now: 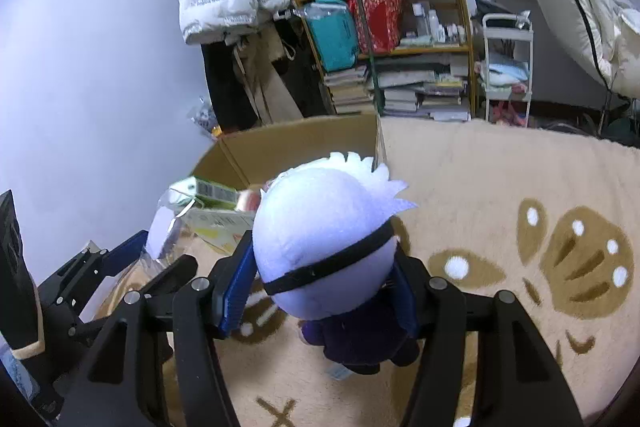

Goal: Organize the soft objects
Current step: 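Lift the bag and doll over the box and release them inside with both tools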

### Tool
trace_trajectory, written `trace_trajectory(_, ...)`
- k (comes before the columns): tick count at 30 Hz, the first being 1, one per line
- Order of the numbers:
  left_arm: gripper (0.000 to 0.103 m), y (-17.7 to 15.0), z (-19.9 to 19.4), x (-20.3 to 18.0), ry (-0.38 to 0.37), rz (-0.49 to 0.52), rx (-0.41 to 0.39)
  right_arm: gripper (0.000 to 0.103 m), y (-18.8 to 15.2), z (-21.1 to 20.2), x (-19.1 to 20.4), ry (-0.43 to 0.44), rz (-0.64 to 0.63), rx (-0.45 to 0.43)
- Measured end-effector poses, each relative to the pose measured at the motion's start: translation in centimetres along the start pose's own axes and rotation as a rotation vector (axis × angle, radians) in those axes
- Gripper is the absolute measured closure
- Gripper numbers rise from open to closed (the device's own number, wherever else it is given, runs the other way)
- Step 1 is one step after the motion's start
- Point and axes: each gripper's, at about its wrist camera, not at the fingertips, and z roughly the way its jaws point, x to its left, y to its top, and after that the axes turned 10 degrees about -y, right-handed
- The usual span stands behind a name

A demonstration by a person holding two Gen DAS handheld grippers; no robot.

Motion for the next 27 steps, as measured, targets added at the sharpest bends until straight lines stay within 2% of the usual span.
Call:
trace_trajectory(4, 0.046, 1.1, -1.3, 0.9, -0.002, -0.029, -0.052, 0.039, 0.7, -1.6, 0.4, 0.019, -0.023, -0.060)
trace_trajectory(8, 0.046, 2.3, -2.2, 1.3, 0.018, -0.009, -0.098, 0.039, 1.8, -3.0, 1.0, 0.037, -0.052, -0.115)
trace_trajectory(10, 0.046, 2.9, -2.3, 1.5, 0.023, 0.003, -0.109, 0.039, 2.4, -3.2, 1.3, 0.043, -0.065, -0.129)
trace_trajectory(15, 0.046, 4.4, -2.5, 1.5, 0.049, 0.040, -0.210, 0.039, 4.3, -3.1, 1.7, 0.061, -0.062, -0.171)
trace_trajectory(18, 0.046, 5.6, -2.2, 1.6, 0.041, 0.031, -0.240, 0.039, 5.3, -2.7, 2.1, 0.069, -0.089, -0.205)
trace_trajectory(23, 0.046, 7.3, -1.0, 1.9, 0.049, 0.063, -0.246, 0.039, 7.1, -1.2, 2.7, 0.089, -0.119, -0.221)
trace_trajectory(27, 0.046, 7.8, 0.9, 2.7, 0.083, 0.067, -0.225, 0.039, 8.2, 0.9, 2.6, 0.106, -0.112, -0.200)
